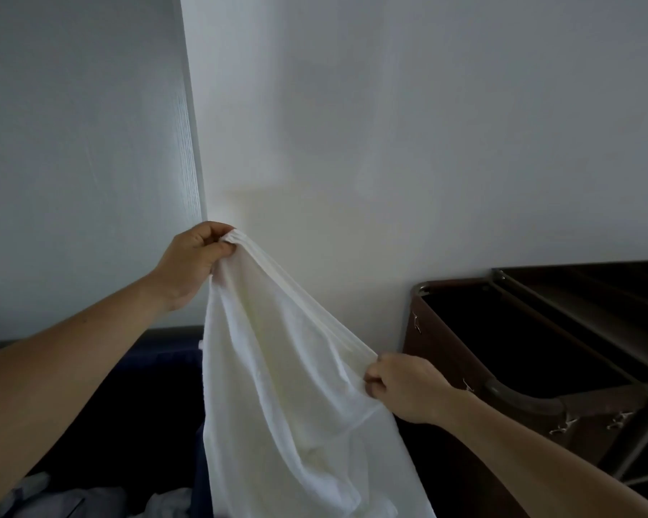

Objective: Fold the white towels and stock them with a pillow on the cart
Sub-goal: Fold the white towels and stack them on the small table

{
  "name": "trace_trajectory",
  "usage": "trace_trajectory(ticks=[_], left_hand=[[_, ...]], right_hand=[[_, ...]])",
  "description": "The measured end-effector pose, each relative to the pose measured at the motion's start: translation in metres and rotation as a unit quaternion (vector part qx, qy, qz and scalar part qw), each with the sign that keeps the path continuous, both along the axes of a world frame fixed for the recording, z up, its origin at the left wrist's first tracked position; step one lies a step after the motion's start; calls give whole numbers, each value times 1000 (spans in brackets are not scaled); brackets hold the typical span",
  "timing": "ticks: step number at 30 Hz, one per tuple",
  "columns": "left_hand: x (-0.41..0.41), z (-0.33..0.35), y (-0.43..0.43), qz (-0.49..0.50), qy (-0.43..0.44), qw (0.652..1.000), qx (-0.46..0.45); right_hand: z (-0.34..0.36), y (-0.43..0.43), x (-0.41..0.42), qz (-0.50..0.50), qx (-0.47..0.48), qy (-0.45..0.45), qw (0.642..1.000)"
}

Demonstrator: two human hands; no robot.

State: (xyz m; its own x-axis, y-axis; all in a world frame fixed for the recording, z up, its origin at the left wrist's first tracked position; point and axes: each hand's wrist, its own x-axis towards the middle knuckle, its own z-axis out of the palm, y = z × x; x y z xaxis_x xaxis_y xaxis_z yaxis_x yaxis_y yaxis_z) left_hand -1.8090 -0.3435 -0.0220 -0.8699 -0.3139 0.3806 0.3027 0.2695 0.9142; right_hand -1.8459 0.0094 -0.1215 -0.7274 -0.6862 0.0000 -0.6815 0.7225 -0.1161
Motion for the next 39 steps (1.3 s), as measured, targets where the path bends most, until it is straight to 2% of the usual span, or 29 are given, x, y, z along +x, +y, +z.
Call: trace_trajectory(ticks=[4,9,10,12,14,17,20,21,23,26,29,33,35,37,39], left_hand=[[1,-1,-28,18,0,999,34],[-1,-2,-42,27,-5,999,36],[-2,-4,-43,27,-6,999,32],[-4,-6,-45,36,-5,999,25],[-6,-8,-48,44,-7,999,24],[-9,-12,-51,31,-23,999,10],[-12,-8,-51,34,-18,999,9],[-12,-4,-52,39,-11,999,14],[-12,7,-56,48,3,998,27],[-15,28,-63,54,27,997,42],[-21,61,-62,65,66,994,56],[-29,122,-56,70,130,986,71],[-31,155,-51,79,174,979,76],[-33,181,-46,105,205,970,72],[-33,193,-45,147,185,971,34]], right_hand=[[10,7,7,126,-55,42,990],[11,13,26,227,-167,62,958],[10,11,29,225,-177,38,957],[8,6,32,147,-183,-69,969],[5,4,25,45,-239,-156,957],[11,4,11,-99,-324,-171,925],[26,5,-4,-141,-360,-73,919],[35,8,-8,-125,-352,-30,927],[56,17,-14,-70,-333,-7,940],[101,27,-24,-25,-244,-2,969],[159,27,-46,-31,-143,94,985],[261,25,-60,-44,-135,210,967],[303,24,-59,-41,-199,304,931],[323,16,-52,-38,-262,377,888],[325,9,-50,-43,-227,390,891]])
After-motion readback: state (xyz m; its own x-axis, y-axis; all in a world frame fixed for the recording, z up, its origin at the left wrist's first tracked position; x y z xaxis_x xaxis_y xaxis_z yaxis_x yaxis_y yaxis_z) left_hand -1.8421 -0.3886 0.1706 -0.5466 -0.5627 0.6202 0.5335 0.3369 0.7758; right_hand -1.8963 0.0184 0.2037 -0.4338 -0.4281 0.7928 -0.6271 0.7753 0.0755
